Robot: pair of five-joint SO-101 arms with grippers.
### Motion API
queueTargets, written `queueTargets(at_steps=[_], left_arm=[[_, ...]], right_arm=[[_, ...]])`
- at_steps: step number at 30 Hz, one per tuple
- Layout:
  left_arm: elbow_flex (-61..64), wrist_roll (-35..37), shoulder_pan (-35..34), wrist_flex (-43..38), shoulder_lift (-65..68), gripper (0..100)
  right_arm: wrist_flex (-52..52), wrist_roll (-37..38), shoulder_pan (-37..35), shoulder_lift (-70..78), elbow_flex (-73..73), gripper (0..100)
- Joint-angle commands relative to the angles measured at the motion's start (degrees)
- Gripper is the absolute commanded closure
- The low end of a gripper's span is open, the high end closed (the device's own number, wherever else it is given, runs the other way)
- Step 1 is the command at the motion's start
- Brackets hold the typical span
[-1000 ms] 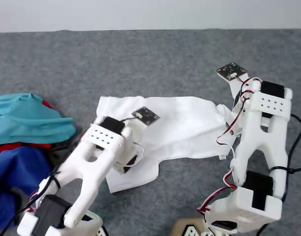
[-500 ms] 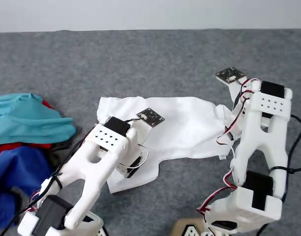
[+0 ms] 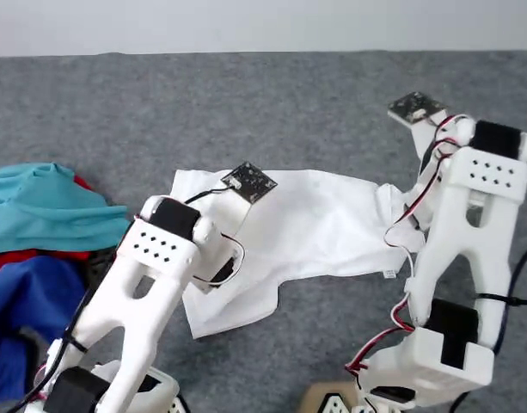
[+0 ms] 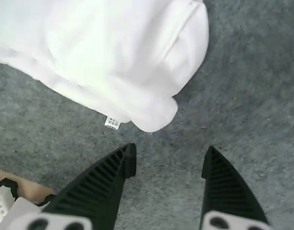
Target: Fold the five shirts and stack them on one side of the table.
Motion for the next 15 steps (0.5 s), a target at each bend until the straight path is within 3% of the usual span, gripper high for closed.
queueTargets(at_steps=[1,8,12,15], left_arm=[[-1.80,-0.26,-0.44,-4.66,-0.44,95],[-2.33,2.11,1.05,-14.68,7.56,95],[-4.35,2.37,5.19,-10.73,8.62,91],[-6.46,6.51,7.21,-8.00,8.44,84]], right_arm=[[2.51,0.18,0.57,-3.03,-3.34,76.8],[2.59,0.00,0.40,-6.29,-3.08,76.8],[2.68,0.00,0.66,-9.19,-2.99,76.8],[2.68,0.09,0.66,-10.68,-1.05,76.8]])
